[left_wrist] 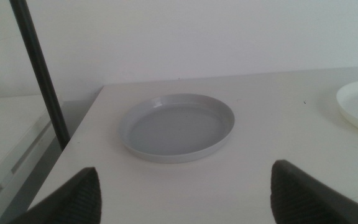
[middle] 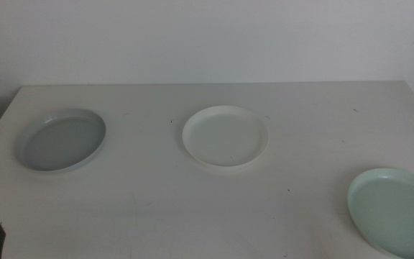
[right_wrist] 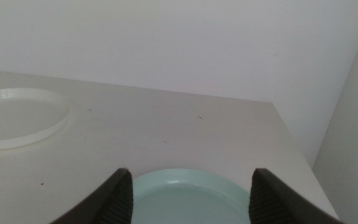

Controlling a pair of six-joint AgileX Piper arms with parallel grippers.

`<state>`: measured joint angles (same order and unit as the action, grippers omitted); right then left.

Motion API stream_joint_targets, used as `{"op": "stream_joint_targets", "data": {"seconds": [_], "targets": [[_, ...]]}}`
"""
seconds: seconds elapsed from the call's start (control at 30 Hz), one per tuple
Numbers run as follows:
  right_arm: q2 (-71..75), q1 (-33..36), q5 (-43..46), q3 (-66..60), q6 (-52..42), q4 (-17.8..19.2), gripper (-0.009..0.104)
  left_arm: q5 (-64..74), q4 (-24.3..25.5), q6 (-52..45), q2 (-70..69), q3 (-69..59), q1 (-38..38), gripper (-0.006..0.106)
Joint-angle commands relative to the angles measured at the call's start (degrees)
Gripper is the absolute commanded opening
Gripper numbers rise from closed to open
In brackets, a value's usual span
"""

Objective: Stack the three bowls on top of each other.

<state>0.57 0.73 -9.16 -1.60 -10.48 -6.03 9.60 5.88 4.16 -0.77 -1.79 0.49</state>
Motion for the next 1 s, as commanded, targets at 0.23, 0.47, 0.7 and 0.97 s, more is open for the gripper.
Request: {"op": "stream_joint_targets", "data": {"seconds": [0.23, 0.47, 0.7, 0.97], "targets": [[1.53, -0.01, 4.3, 0.37, -0.33, 0.63, 0.048, -4.57, -0.31, 1.61, 2.67, 2.71, 0.1, 0.105], [1.53, -0.01, 4.3, 0.37, -0.33, 0.63, 0.048, -3.55, -0.55, 2.74, 12.0, 11.45, 0.1, 0.105], [1.53, -0.01, 4.3, 0.37, -0.33, 0.63, 0.048, 0.1, -0.57, 3.63, 21.66, 20.82, 0.1, 0.105], [1.53, -0.01, 4.3, 0.37, -0.33, 0.63, 0.048, 0.51, -1.23, 3.81, 34.74, 31.45, 0.1, 0.105]]}}
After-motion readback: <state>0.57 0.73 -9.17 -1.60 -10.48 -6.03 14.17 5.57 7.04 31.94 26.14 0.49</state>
